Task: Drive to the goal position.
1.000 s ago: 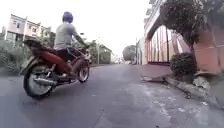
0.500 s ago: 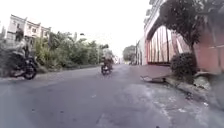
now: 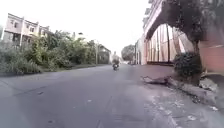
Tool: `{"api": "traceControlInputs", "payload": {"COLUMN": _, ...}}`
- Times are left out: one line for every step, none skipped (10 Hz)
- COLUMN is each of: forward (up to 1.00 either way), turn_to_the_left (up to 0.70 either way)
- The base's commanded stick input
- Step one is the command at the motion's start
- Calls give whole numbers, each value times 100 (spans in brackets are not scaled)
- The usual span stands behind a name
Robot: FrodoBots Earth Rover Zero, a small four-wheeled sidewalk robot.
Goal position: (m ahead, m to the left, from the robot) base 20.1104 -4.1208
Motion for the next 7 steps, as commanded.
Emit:
{"api": "traceControlInputs", "payload": {"forward": 70, "turn_to_the_left": 0}}
{"api": "traceControlInputs", "payload": {"forward": 70, "turn_to_the_left": 0}}
{"api": "traceControlInputs", "payload": {"forward": 81, "turn_to_the_left": 0}}
{"api": "traceControlInputs", "payload": {"forward": 85, "turn_to_the_left": 0}}
{"api": "traceControlInputs", "payload": {"forward": 85, "turn_to_the_left": 0}}
{"api": "traceControlInputs", "payload": {"forward": 85, "turn_to_the_left": 0}}
{"api": "traceControlInputs", "payload": {"forward": 85, "turn_to_the_left": 0}}
